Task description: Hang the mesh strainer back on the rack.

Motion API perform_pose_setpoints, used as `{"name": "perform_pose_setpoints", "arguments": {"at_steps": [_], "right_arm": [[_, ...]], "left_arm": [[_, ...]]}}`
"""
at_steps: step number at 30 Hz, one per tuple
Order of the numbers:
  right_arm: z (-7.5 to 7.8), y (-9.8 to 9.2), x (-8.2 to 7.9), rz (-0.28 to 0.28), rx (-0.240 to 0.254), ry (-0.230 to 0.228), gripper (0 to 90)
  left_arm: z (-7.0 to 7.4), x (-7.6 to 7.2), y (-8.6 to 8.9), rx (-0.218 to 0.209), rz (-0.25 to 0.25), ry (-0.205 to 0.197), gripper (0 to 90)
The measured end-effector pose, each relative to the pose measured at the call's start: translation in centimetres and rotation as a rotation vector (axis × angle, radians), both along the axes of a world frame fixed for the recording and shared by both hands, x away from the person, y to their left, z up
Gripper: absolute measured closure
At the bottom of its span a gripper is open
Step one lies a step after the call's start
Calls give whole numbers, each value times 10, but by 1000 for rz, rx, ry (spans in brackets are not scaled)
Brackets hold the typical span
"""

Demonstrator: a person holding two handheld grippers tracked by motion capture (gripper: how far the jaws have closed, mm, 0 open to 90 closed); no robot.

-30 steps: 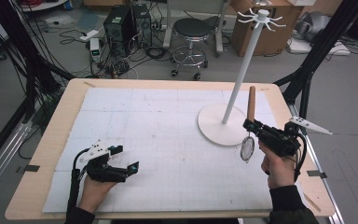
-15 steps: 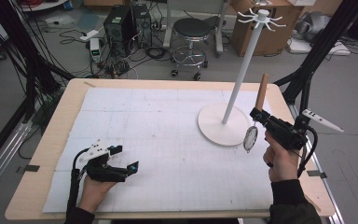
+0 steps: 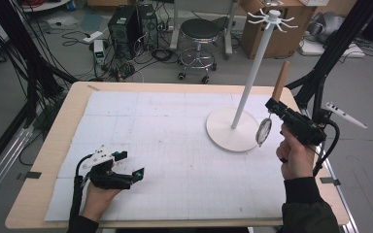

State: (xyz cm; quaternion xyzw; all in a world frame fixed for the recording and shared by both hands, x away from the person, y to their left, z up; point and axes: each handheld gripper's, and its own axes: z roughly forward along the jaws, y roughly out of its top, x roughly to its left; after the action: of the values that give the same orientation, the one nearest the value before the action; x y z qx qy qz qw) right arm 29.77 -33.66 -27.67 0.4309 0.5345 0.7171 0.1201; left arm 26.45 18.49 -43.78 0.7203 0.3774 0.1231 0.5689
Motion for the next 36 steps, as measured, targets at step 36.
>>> {"name": "perform_pose_setpoints", "arguments": {"at_steps": [36], "right_arm": [[53,17,28,-55,-33,-66,688]], "left_arm": [[0,2,3,-22,-2,9,27]]}}
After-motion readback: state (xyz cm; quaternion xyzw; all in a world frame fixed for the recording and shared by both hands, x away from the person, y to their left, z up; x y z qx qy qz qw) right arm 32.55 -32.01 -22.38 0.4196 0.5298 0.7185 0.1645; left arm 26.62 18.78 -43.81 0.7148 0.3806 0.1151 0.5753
